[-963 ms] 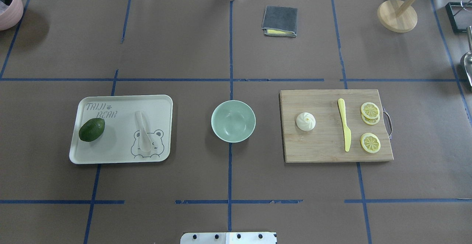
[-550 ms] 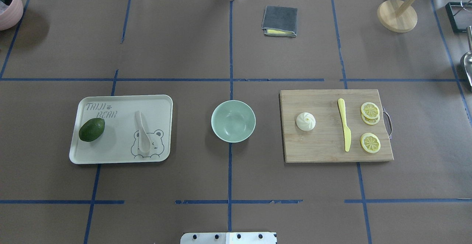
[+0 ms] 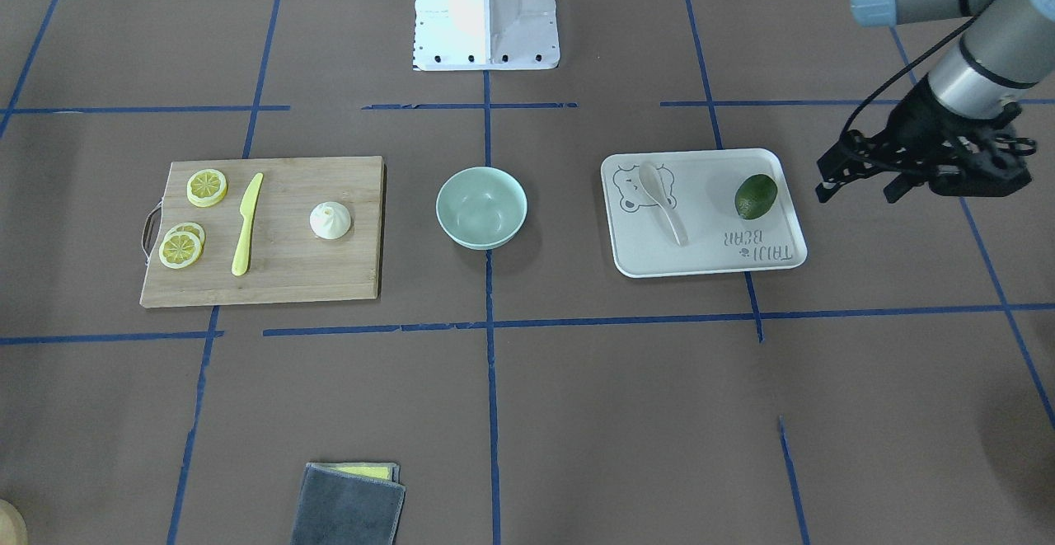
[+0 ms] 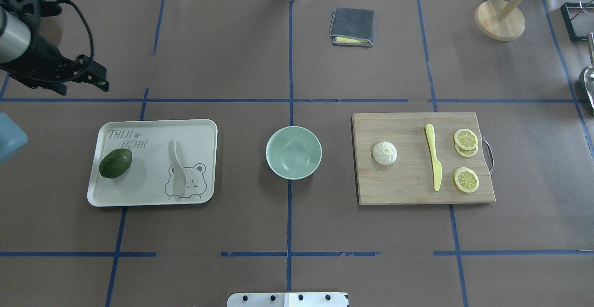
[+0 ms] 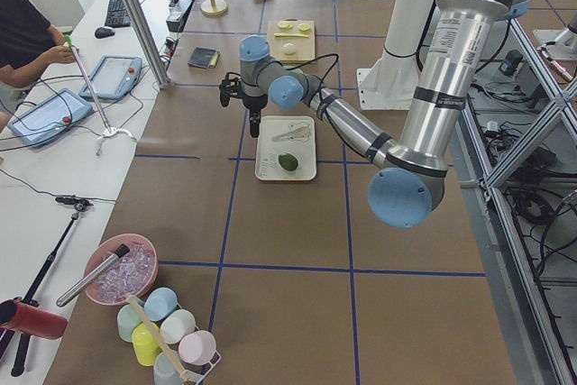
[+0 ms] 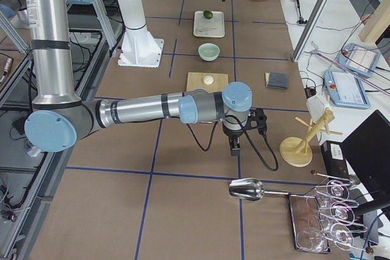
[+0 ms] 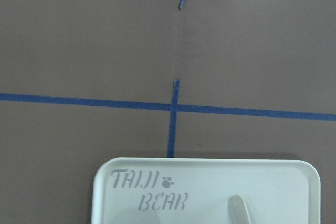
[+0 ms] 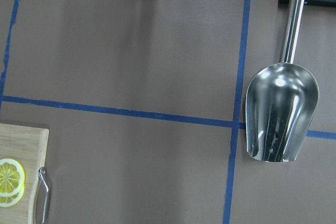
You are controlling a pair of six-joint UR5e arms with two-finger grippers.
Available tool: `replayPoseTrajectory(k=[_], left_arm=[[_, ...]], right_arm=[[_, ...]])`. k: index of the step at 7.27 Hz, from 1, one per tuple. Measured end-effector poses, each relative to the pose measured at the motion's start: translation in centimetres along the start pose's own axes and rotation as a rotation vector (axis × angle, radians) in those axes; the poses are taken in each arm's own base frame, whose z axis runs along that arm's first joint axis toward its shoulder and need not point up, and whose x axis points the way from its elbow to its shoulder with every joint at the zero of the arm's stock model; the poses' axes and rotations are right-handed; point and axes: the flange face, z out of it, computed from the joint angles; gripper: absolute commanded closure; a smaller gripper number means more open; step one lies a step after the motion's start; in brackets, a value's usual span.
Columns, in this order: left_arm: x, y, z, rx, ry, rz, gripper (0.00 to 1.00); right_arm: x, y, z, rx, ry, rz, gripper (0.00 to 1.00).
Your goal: Put spoon and bun in bowl
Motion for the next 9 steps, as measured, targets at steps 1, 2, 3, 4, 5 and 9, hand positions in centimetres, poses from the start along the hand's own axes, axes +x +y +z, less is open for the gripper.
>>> replayPoseTrajectory(k=[1,2,3,4,5,9], left_arm=[[2.3,2.2,3.3,0.008,-0.014,-0.045,0.03],[4.1,4.2,6.3,0.015,-0.03,-0.078,0.05],[5.6,6.0,8.6,0.016,-0.045,-0.099,0.07],[6.5,7.4,10.2,0.014,-0.059,-0.11,0.11],[6.9,8.1,11.2,0.015,-0.071,-0.111,0.16],[7.3,9.1,13.4,0.019,-0.104,-0.1,0.39]], right_arm=[[-0.4,-0.2,-0.1,0.003,-0.002,0.013,0.0],[-1.2,-0.5,-0.4,0.01,-0.007,0.025,0.0],[-2.2,-0.6,-0.8,0.016,-0.011,0.039,0.0],[-3.1,-0.7,-1.0,0.021,-0.015,0.052,0.0],[-3.8,-0.7,-1.3,0.026,-0.018,0.064,0.0],[-5.3,-0.8,-1.9,0.038,-0.025,0.079,0.0]])
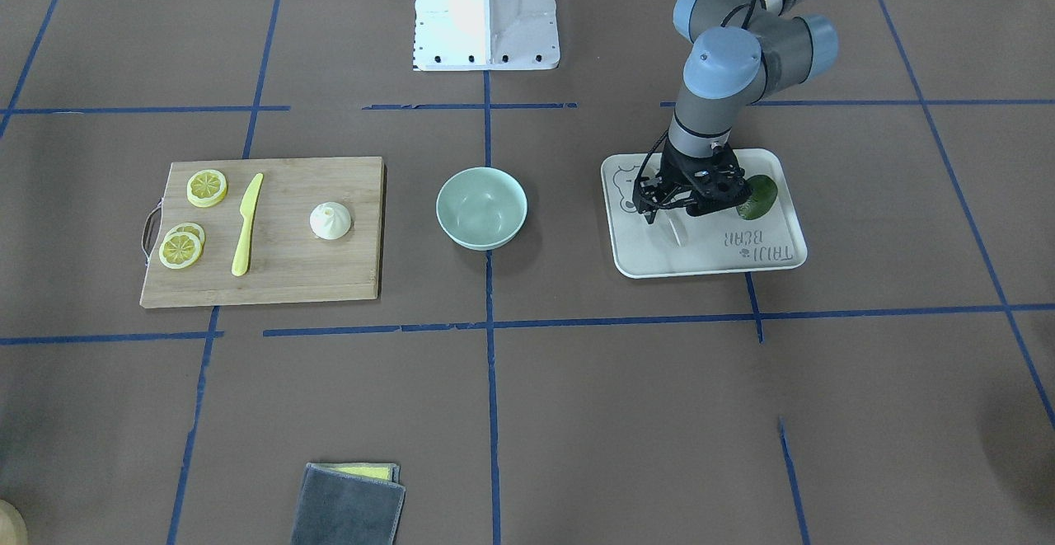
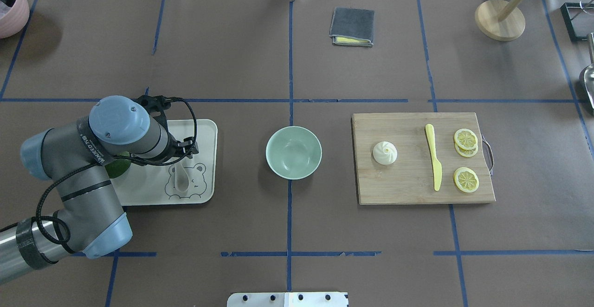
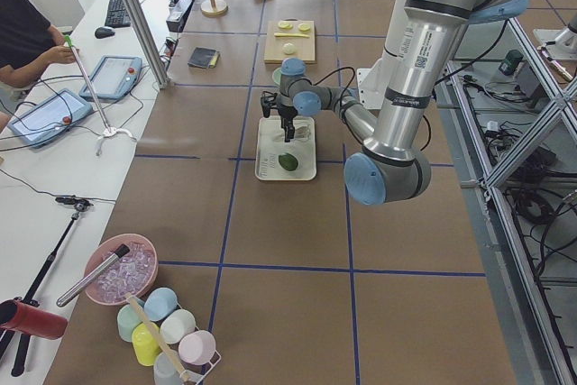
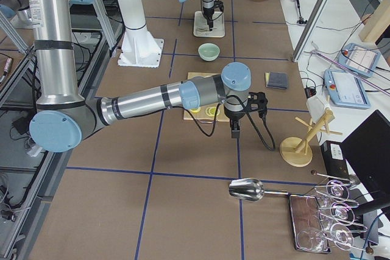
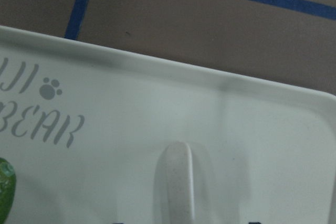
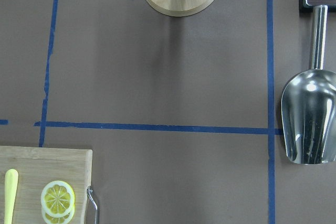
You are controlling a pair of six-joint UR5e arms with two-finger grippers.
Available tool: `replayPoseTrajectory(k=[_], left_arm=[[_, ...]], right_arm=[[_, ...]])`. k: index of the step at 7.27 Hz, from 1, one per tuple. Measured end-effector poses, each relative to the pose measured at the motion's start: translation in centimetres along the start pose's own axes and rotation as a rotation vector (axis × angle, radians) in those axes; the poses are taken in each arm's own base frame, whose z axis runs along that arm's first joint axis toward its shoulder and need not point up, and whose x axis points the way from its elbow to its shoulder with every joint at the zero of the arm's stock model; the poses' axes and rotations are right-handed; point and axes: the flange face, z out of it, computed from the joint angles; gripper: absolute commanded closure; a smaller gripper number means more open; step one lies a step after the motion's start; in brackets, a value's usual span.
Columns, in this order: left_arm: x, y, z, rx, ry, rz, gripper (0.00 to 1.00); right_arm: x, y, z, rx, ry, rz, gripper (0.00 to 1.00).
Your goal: Put spoon and bun in bowl
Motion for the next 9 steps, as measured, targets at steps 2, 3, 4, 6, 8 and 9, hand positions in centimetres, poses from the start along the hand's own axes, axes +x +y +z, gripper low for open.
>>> replayPoseTrajectory(k=[2,3,4,6,8,9], left_arm=[[0.1,0.0,0.2,0.002,-0.003,0.001,0.75],[0.1,0.1,0.2,0.003,-0.002,0.001,0.88],[0.1,0.1,0.1,0.003,-0.001,0.0,0.98],[0.3,0.1,-0.2,0.006,0.006,0.001,1.0],[0.6,0.1,-1.5,0.012,0.026,0.002,1.0],[0.7,-0.5,-3.1,0.025,0.05,-0.002,1.0]], right_arm=[[-0.1,0.0,0.0,0.0,0.0,-0.001,0.0],[-0.1,-0.1,0.0,0.001,-0.001,-0.002,0.0],[-0.2,-0.1,-0.1,0.001,-0.001,-0.002,0.0],[-0.2,-0.1,-0.1,0.002,-0.001,-0.002,0.0],[-1.7,-0.1,0.5,-0.008,-0.003,0.0,0.0],[-3.7,-0.4,1.5,-0.023,-0.007,0.014,0.0]])
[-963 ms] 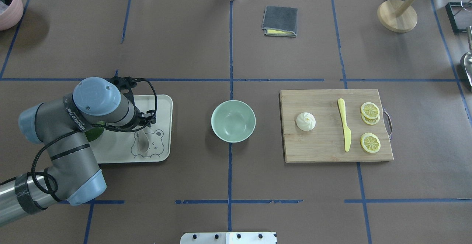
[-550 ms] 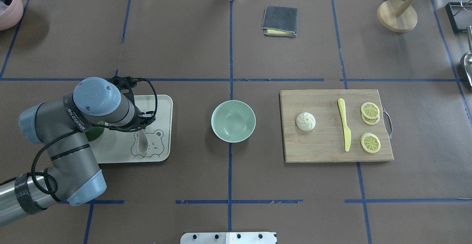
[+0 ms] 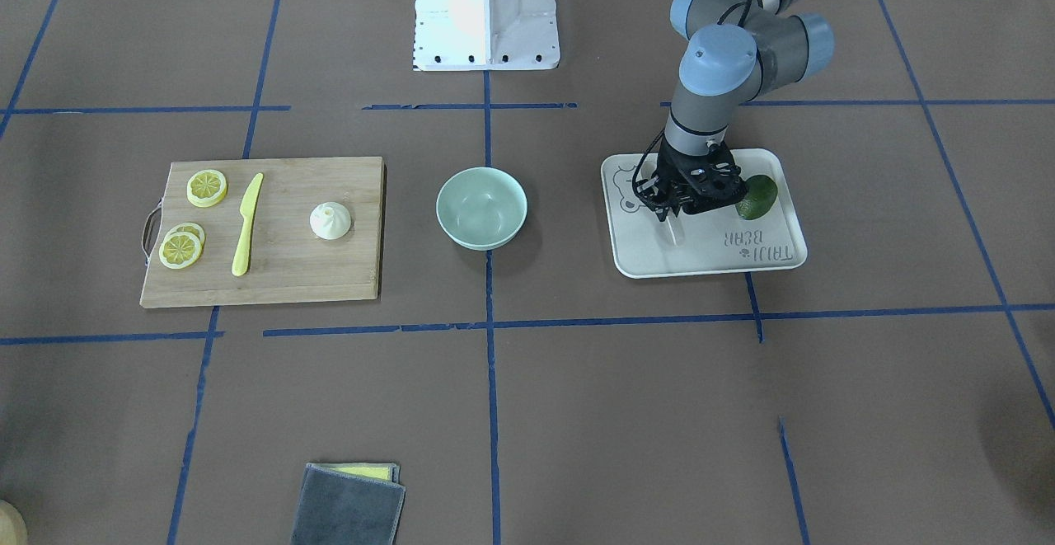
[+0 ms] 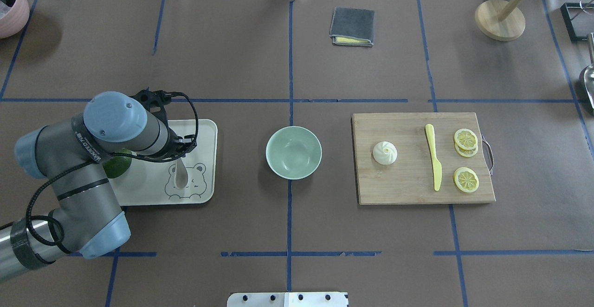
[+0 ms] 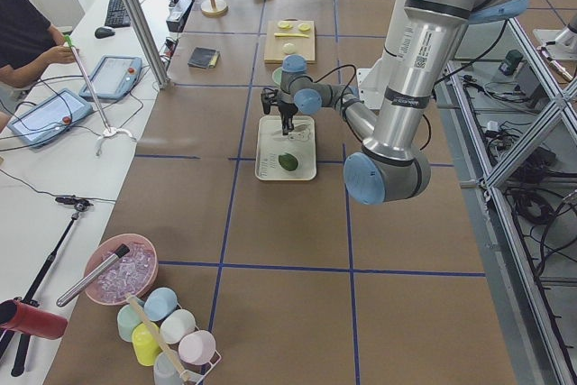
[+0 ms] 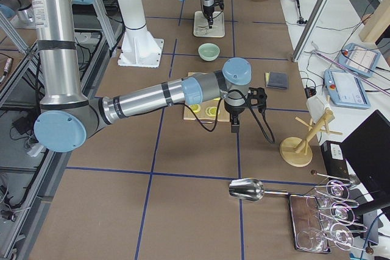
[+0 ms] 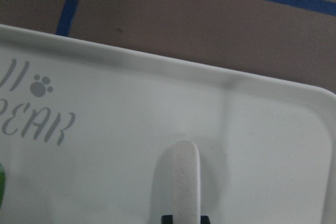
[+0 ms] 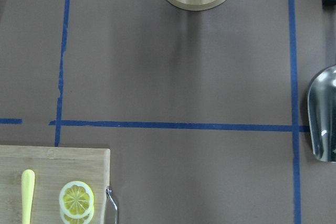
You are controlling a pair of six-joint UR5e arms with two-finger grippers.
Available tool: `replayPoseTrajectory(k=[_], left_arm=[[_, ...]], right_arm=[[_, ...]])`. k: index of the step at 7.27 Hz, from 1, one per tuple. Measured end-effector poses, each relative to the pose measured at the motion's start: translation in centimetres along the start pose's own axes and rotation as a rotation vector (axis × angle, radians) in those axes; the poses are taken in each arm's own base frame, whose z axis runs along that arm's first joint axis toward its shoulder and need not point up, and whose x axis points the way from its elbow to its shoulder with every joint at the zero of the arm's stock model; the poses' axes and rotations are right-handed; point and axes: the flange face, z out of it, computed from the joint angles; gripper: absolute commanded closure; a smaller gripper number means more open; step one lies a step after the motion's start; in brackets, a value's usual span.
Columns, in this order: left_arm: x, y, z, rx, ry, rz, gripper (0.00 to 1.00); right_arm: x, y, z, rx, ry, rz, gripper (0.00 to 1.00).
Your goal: Put spoon and bun in bowl
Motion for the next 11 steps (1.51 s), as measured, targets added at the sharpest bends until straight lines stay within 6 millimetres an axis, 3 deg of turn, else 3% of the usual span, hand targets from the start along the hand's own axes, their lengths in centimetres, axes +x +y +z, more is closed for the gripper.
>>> replayPoseTrajectory(k=[2,5,6,7,9,11], left_arm=[[1.2,-2.2,-4.1,0.04,0.071,-0.027,1.0],[7.7,-3.2,-9.3,0.063,0.244,-0.165,1.0],[8.9,-3.2,-9.5,0.057,0.31,-0.218,1.0],[9.9,-3.0,-8.5,0.042,0.36,-0.259,1.0],[12.7,-1.0,-5.7,0.001,0.402,-0.296,1.0],[16.5,1.4,-4.4,0.005,0.424,-0.301,1.0]], right_arm=[[-5.1,-1.0,2.0,-0.027,-0.013,0.017,0.0],[-13.2,-1.1,6.2,-0.004,-0.021,0.053,0.0],[-15.7,-0.6,7.9,0.01,-0.02,0.064,0.0],[-17.8,0.0,9.3,0.016,-0.02,0.076,0.0],[-22.4,1.5,11.7,0.024,-0.019,0.105,0.0],[-26.9,3.9,14.1,0.035,-0.006,0.11,0.0]])
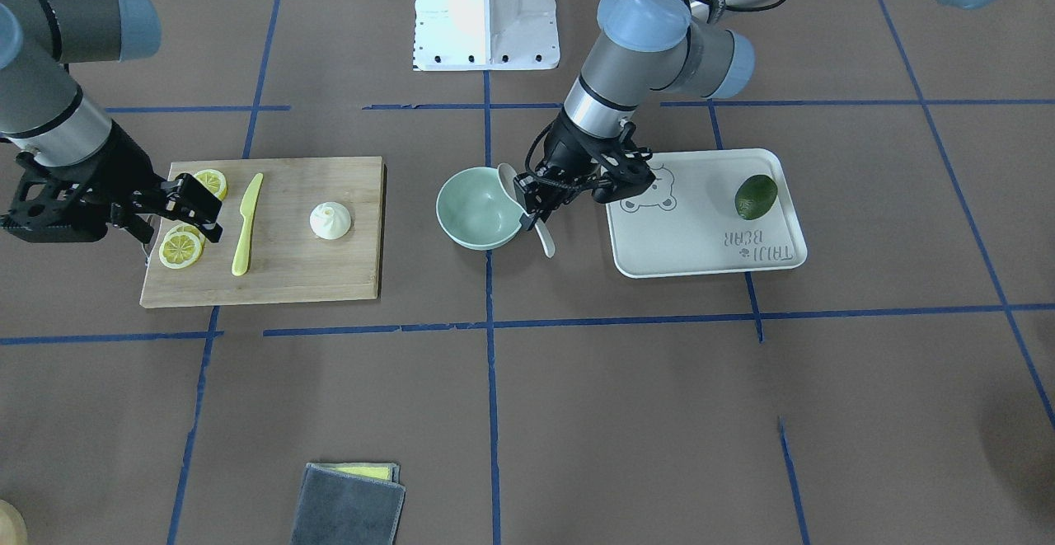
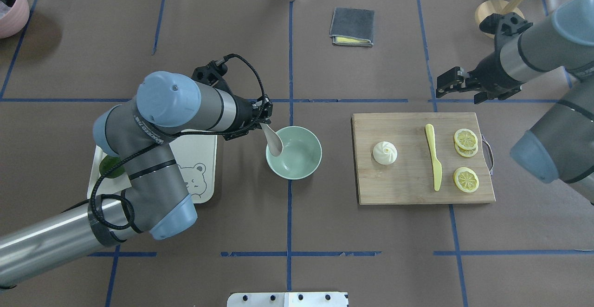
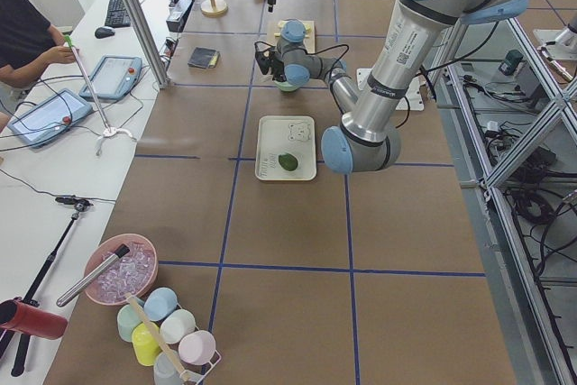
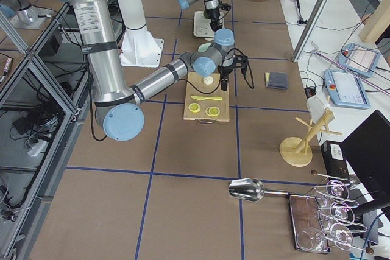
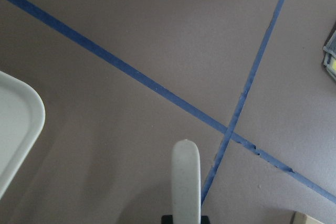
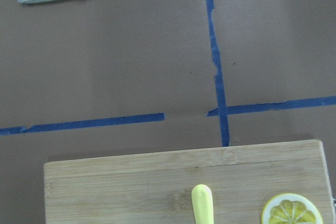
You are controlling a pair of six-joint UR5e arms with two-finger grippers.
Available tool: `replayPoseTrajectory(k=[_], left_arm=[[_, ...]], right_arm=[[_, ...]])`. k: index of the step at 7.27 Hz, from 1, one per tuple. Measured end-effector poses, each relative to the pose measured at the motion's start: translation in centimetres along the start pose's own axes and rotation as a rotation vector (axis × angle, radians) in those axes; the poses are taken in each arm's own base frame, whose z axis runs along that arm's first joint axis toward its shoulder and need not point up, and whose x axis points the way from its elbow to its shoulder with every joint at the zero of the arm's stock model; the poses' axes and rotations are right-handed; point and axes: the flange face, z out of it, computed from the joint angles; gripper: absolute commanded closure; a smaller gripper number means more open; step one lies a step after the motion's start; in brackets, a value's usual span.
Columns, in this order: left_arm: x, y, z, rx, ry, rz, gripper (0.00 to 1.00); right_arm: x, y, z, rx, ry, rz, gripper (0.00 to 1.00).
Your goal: Put spoon and bun in bowl
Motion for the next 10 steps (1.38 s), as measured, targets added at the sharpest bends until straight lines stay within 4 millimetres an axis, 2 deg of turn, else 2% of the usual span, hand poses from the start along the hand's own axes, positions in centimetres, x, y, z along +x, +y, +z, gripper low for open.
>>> replayPoseTrajectory(k=[2,3,4,7,9,10], left_arm=[[0.9,1.5,1.3,-0.003,0.012,0.001,1.0],[1.0,1.7,1.7,-0.004,0.012,0.002,0.6],[1.1,1.8,1.9,-0.005,0.012,0.003,0.01],[1.7,1.3,1.5,-0.001,0.022,0.015,0.0],[2.4,-0.8,-1.5,-0.003,0.046,0.028,0.0],[1.8,-2.2,-3.7,-0.013,0.043,0.044,0.0]], right_arm=[[-2.4,2.1,1.8,0.0,0.01,-0.002,0.0],[-3.1,2.9,2.5,-0.004,0.014,-0.008,0.0],[-3.9,3.7,3.1,-0.007,0.016,-0.013,0.0],[-6.2,6.2,5.3,-0.007,0.03,-0.037,0.0],[-8.6,8.3,7.4,-0.002,0.042,-0.067,0.0],[-9.3,9.1,8.4,-0.004,0.051,-0.078,0.02]])
